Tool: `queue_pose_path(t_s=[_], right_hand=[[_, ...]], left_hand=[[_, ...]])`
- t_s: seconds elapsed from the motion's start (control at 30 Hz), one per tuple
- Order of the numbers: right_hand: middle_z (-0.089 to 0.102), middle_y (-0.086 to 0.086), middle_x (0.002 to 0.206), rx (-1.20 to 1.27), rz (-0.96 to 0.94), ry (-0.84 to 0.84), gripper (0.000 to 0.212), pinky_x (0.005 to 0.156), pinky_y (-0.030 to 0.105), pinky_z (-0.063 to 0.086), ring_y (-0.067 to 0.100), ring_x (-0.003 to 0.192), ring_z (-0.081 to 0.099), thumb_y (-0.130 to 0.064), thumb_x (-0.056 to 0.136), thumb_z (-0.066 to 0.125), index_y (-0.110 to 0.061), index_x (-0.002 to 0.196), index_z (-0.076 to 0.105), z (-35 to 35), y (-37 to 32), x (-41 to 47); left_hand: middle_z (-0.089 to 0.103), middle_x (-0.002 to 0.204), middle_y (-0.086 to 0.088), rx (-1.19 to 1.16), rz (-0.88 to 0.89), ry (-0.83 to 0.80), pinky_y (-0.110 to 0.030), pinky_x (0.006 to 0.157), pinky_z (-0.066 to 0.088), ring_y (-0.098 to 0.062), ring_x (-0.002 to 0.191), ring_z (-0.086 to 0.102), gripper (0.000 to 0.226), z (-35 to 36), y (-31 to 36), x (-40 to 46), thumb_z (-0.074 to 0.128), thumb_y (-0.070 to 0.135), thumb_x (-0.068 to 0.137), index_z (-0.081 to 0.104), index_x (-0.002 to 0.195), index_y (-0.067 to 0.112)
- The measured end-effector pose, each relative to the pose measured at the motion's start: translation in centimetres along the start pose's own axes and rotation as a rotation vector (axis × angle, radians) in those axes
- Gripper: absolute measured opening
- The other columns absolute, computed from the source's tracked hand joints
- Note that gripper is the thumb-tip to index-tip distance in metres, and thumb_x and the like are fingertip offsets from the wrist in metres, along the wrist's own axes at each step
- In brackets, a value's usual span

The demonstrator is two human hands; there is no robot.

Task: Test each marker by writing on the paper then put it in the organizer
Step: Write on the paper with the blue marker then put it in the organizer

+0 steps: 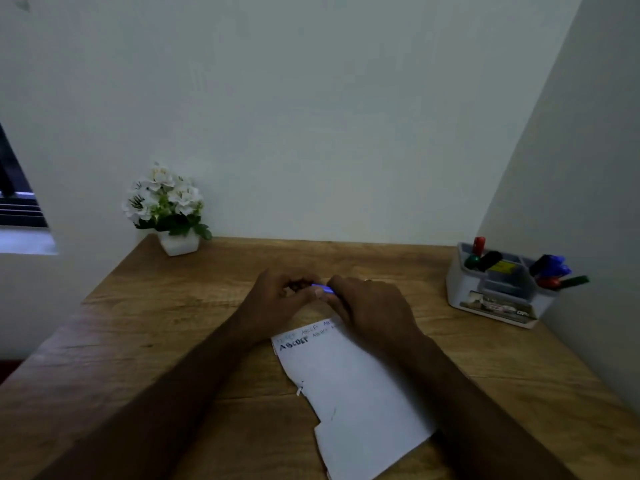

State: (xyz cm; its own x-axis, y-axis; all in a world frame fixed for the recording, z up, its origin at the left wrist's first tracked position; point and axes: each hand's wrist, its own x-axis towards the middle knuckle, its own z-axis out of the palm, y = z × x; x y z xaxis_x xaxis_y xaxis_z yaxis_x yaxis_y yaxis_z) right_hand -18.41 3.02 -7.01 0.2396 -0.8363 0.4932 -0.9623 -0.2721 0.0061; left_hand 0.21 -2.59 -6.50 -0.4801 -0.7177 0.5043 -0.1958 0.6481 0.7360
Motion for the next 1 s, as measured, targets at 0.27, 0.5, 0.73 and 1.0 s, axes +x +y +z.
queue_pose_path(t_s=[0.27, 0.5, 0.73, 1.0], right_hand=[[0.065, -0.004, 0.067, -0.034, -0.067, 0.048, 0.033, 0.050, 0.028, 0.031, 0.022, 0.054, 0.061, -0.061, 0.099, 0.028, -0.033, 0.098, 0.045, 0.5, 0.5, 0.0], [0.068, -0.006, 0.099, 0.306, 0.103, 0.043, 0.024, 0.074, 0.034, 0.050, 0.016, 0.083, 0.063, -0.032, 0.101, 0.045, -0.036, 0.125, 0.045, -1.2, 1.4, -0.4], [0.070, 0.016, 0.095, 1.373, 0.297, 0.154, 0.030, 0.077, 0.035, 0.055, 0.025, 0.087, 0.069, -0.001, 0.083, 0.039, -0.002, 0.099, 0.064, -2.0, 1.8, -1.2], [0.061, 0.027, 0.079, 1.176, 0.384, 0.152, 0.029, 0.065, 0.033, 0.046, 0.022, 0.068, 0.059, -0.031, 0.099, 0.059, -0.005, 0.092, 0.049, -1.0, 0.0, -2.3]], left_hand=[[0.074, 0.081, 0.002, -0.073, -0.005, -0.042, -0.029, 0.070, 0.052, -0.015, 0.077, 0.067, 0.012, -0.2, -0.4, 0.2, 0.065, 0.007, 0.088, 0.077, 0.091, 0.011], [0.070, 0.072, 0.005, -0.023, -0.092, 0.049, -0.017, 0.064, 0.043, -0.004, 0.068, 0.061, 0.015, -0.7, -1.2, 0.1, 0.062, 0.014, 0.092, 0.075, 0.084, 0.013], [0.073, 0.083, 0.004, 0.088, -0.057, -0.006, -0.013, 0.067, 0.047, -0.007, 0.083, 0.065, 0.014, -0.1, -1.2, -0.3, 0.063, 0.011, 0.091, 0.075, 0.094, 0.018], [0.072, 0.080, 0.010, 0.170, -0.049, -0.117, -0.039, 0.071, 0.053, -0.009, 0.075, 0.066, 0.034, 0.0, -1.5, -0.6, 0.050, 0.045, 0.086, 0.073, 0.090, 0.020]])
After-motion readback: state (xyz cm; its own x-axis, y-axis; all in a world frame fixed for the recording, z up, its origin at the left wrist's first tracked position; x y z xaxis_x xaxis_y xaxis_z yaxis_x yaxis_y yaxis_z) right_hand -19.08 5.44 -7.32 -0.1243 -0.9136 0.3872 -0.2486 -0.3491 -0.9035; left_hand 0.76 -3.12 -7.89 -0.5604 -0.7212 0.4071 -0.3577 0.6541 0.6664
